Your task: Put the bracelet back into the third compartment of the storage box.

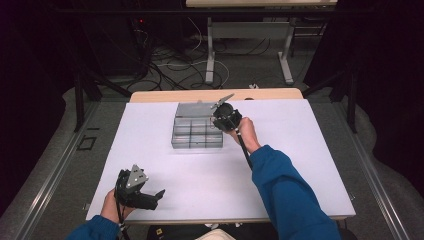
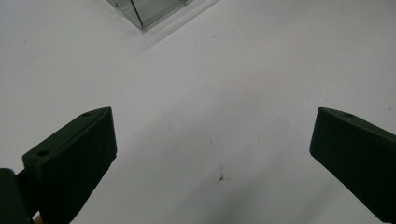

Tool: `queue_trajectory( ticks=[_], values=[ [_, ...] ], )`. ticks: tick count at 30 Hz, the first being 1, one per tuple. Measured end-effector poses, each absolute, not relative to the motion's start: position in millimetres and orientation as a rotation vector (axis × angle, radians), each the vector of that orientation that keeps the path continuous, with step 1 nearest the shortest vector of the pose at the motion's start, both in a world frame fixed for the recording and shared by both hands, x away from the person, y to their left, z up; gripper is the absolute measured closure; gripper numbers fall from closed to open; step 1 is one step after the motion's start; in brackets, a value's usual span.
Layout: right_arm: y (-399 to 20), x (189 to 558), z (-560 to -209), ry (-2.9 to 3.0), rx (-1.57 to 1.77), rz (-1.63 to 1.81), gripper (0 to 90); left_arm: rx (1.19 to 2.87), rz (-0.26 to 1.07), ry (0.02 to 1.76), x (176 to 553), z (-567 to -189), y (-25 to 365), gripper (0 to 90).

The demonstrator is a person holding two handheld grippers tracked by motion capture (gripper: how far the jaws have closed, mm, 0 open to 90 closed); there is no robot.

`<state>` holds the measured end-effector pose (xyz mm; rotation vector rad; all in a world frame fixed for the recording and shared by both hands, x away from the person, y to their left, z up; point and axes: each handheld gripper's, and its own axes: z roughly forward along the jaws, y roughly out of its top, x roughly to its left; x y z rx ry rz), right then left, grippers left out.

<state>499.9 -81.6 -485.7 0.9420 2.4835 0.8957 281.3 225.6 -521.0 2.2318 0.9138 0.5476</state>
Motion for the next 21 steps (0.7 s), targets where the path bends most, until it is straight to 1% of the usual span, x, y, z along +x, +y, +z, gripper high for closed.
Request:
queue_trajectory(
  ticks=[4,5,13,14,16,17,21],
  values=[
    [-80,503,-492,2.462,0.917,0.93,89.9,2.232,0.548,0.915,281,-521,225,0.7],
    [-81,503,-489,2.501,0.923,0.863,89.9,2.232,0.549,0.914,281,-521,225,0.7],
    [-78,504,-493,2.507,0.992,0.861,89.8,2.232,0.549,0.914,281,-521,225,0.6],
    [-78,507,-494,2.504,0.942,0.873,89.8,2.232,0.548,0.914,281,-521,225,0.6],
    [-77,507,-499,2.461,0.949,0.939,89.8,2.232,0.549,0.914,281,-521,225,0.7],
    [-77,506,-495,2.51,0.981,0.852,89.8,2.232,0.549,0.913,281,-521,225,0.6],
    [-76,508,-497,2.523,0.973,0.838,89.8,2.229,0.547,0.917,281,-521,225,0.7]
  ],
)
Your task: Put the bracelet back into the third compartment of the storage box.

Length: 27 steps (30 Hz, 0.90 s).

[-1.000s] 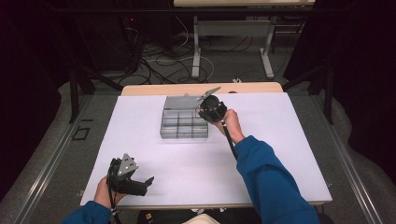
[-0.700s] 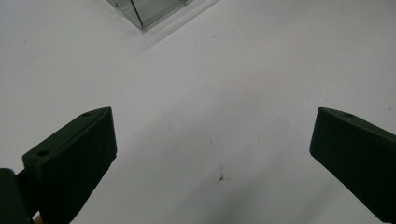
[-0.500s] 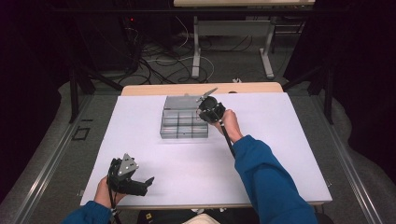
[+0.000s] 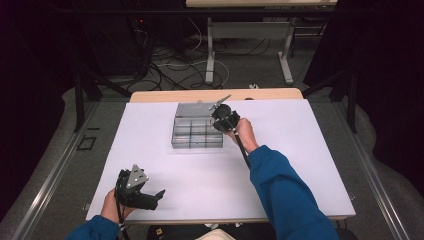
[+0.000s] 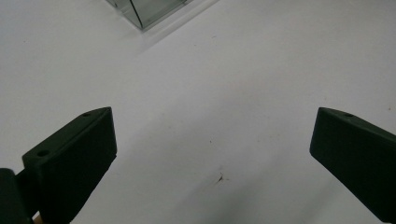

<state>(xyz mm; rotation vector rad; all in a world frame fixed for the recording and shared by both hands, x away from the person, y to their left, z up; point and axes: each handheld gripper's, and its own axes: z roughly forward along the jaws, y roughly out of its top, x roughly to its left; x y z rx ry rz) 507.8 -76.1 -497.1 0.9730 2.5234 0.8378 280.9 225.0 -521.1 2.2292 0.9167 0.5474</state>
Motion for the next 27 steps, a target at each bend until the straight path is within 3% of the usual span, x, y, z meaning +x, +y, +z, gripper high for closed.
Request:
queue_trajectory(
  ticks=[13,16,22,24,27],
  values=[
    [-71,515,-503,2.555,1.007,0.765,89.7,2.223,0.548,0.914,281,-522,225,0.6],
    [-68,517,-513,2.495,0.99,0.889,89.6,2.224,0.549,0.914,281,-521,225,0.6],
    [-67,517,-505,2.597,1.008,0.678,89.5,2.228,0.549,0.914,281,-521,225,0.6],
    [-63,519,-516,2.492,0.991,0.871,89.5,2.226,0.548,0.912,281,-521,225,0.6],
    [-63,520,-510,2.564,0.97,0.736,89.4,2.225,0.547,0.912,281,-521,225,0.6]
  ],
)
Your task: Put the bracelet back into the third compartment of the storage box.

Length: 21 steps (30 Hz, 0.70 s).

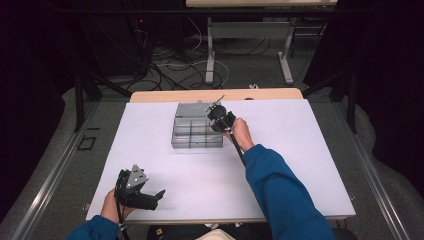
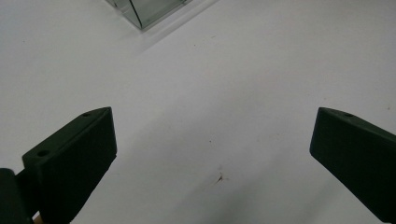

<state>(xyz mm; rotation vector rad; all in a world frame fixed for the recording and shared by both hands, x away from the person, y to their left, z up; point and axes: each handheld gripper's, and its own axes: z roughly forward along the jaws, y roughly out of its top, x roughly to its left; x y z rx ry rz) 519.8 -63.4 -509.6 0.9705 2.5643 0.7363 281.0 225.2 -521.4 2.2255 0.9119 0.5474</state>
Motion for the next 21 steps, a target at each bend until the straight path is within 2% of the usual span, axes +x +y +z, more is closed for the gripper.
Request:
queue_trajectory(
  ticks=[12,15,16,17,19,20,21],
  values=[
    [-56,522,-518,2.523,1.016,0.746,87.7,2.226,0.546,0.912,281,-521,226,0.6],
    [-58,522,-514,2.555,1.001,0.696,81.2,2.227,0.546,0.909,281,-521,226,0.7],
    [-59,521,-514,2.534,1.036,0.731,74.6,2.226,0.548,0.912,281,-521,226,0.7],
    [-59,521,-514,2.534,1.036,0.731,74.6,2.226,0.548,0.912,281,-521,226,0.7],
    [-64,519,-505,2.559,1.03,0.711,67.3,2.225,0.548,0.912,280,-521,226,0.6],
    [-64,519,-505,2.559,1.03,0.711,67.3,2.227,0.548,0.913,280,-521,226,0.6],
    [-65,519,-510,2.48,1.015,0.869,64.2,2.227,0.549,0.913,280,-521,226,0.7]
  ],
)
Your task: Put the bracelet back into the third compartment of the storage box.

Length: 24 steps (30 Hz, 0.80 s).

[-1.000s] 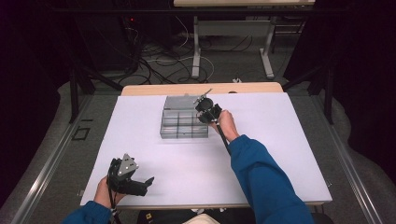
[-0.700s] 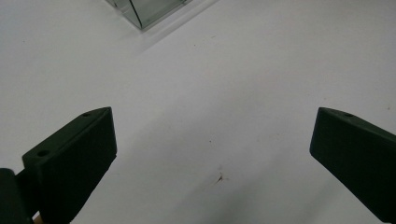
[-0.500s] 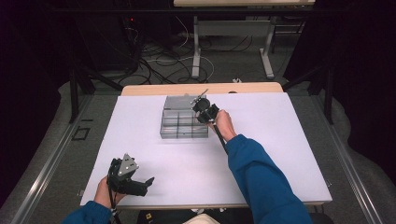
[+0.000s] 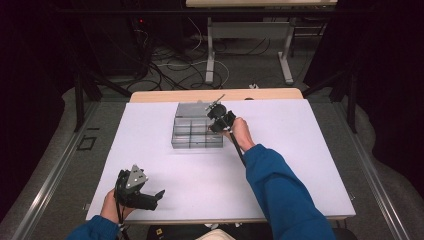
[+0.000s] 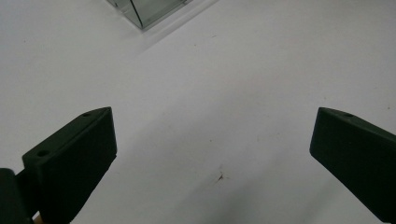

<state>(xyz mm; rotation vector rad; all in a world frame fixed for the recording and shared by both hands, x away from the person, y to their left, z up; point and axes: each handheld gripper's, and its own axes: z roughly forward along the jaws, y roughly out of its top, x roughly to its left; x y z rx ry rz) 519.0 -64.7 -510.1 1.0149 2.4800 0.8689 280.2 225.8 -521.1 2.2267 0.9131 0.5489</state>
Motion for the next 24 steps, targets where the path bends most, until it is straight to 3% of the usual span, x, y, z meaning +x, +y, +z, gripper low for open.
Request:
queue_trajectory(
  ticks=[1,2,3,11,18,24],
  values=[
    [-69,516,-492,2.626,1.039,0.608,61.7,2.227,0.549,0.914,280,-521,226,0.7],
    [-71,514,-490,2.631,1.045,0.646,58.5,2.226,0.55,0.914,280,-521,226,0.7],
    [-73,511,-498,2.498,1.02,0.911,51.7,2.227,0.549,0.914,280,-521,226,0.7],
    [-94,497,-481,2.536,1.011,0.962,30.7,2.226,0.551,0.915,280,-521,225,0.7],
    [-114,483,-475,2.555,1.017,0.998,17.2,2.227,0.552,0.918,280,-521,226,0.6],
    [-126,470,-474,2.596,1.011,1.023,11.5,2.23,0.559,0.925,279,-521,227,0.7]
  ],
)
